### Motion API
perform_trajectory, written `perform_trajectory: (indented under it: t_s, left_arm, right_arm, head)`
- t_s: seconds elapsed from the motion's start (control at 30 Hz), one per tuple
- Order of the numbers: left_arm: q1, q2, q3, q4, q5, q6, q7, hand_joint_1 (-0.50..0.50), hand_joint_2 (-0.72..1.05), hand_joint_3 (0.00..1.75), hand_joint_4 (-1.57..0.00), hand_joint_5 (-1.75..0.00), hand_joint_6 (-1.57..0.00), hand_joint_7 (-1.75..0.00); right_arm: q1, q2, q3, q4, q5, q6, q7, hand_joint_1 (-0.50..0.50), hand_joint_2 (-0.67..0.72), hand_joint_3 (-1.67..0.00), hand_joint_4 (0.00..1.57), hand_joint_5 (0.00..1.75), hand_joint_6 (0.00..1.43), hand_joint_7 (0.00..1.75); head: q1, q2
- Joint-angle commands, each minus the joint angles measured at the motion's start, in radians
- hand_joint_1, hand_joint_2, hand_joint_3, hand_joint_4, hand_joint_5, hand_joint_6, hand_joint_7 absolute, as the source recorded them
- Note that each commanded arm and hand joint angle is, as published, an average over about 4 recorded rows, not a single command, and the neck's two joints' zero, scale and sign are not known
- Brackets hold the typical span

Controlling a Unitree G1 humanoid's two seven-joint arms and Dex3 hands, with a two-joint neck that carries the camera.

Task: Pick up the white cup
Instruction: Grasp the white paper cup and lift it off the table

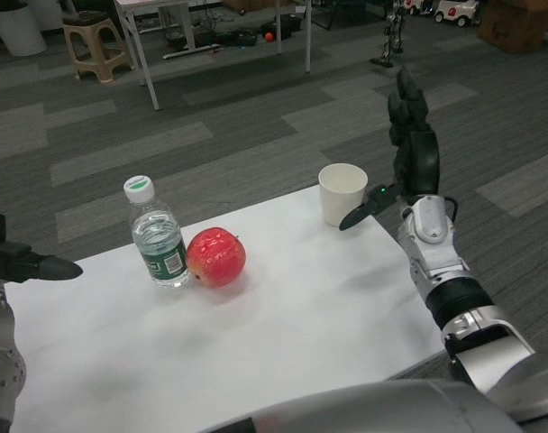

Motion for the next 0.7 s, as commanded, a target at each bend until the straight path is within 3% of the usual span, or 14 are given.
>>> perform_trajectory:
  t_s: [0.03, 0.47, 0.7]
  left_arm:
    - [-0.008, 0.001, 0.004, 0.01, 0.002, 0.004, 0.0, -0.5, -0.55, 0.09, 0.0, -0.72, 0.0, 0.0]
    - [-0.019, -0.003, -0.01, 0.028, 0.003, 0.004, -0.003, -0.5, -0.55, 0.09, 0.0, -0.72, 0.0, 0.0]
    - [-0.016, -0.005, -0.013, 0.027, 0.004, 0.001, -0.003, -0.5, -0.55, 0.09, 0.0, -0.72, 0.0, 0.0]
  right_arm:
    - [-0.018, 0.01, 0.019, 0.049, 0.008, 0.007, 0.008, -0.42, 0.47, 0.0, 0.0, 0.0, 0.0, 0.0]
    - [-0.172, 0.025, 0.117, 0.313, 0.03, 0.005, 0.049, -0.42, 0.55, 0.0, 0.0, 0.0, 0.0, 0.0]
    - [-0.206, 0.077, 0.064, 0.365, 0.037, 0.005, 0.049, -0.43, 0.6, 0.0, 0.0, 0.0, 0.0, 0.0]
  head:
    - [-0.015, 0.004]
    - [-0.086, 0.039]
    - [-0.117, 0.04]
